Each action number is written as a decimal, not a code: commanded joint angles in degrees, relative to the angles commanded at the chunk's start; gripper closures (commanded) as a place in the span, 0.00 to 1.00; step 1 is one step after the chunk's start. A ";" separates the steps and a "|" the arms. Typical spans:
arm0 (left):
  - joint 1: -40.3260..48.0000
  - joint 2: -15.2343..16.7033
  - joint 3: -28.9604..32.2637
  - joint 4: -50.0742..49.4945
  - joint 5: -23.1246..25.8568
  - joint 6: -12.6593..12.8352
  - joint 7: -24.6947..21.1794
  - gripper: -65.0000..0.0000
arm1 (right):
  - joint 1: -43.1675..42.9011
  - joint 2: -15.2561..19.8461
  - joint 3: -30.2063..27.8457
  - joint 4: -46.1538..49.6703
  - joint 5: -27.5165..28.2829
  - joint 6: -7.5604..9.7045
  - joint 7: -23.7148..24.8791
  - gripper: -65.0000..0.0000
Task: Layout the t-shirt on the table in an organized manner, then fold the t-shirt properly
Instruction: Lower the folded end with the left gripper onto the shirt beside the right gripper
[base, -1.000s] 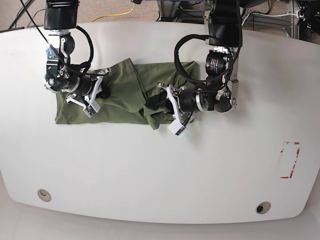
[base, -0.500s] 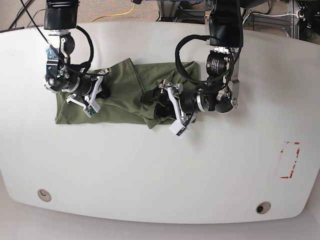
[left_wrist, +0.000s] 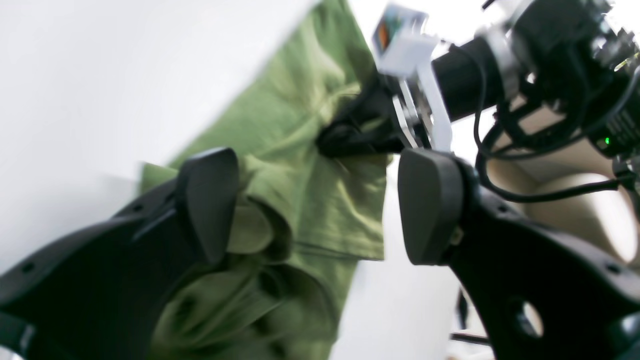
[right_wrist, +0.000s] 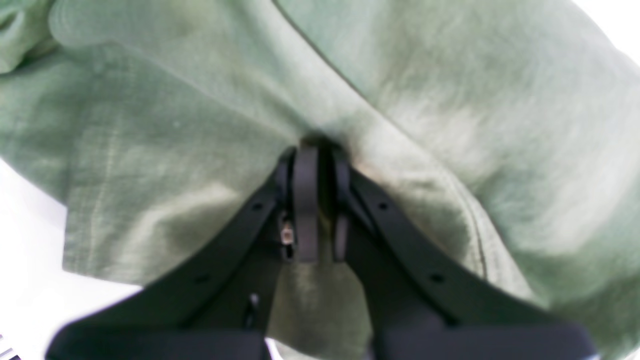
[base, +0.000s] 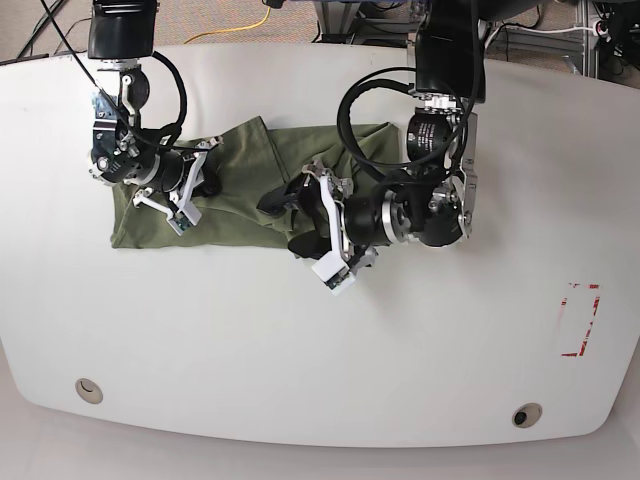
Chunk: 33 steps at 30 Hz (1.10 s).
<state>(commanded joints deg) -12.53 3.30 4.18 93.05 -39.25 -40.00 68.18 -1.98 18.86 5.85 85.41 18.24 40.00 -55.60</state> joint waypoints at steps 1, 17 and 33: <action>0.00 -1.14 -0.70 0.44 1.23 0.00 -0.18 0.36 | 0.00 0.00 0.09 0.00 0.00 0.00 -0.26 0.94; 7.65 -10.11 -1.41 2.81 18.64 0.00 -14.42 0.96 | 0.00 -0.88 0.09 0.00 0.00 0.00 -0.35 0.94; 8.00 -1.32 4.22 -2.02 24.88 0.00 -15.82 0.96 | 0.09 -1.05 -0.26 0.00 0.00 0.00 -0.35 0.94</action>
<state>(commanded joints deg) -4.53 1.98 8.40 91.03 -14.37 -40.00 52.35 -1.89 17.80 5.58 85.41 18.24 40.00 -55.96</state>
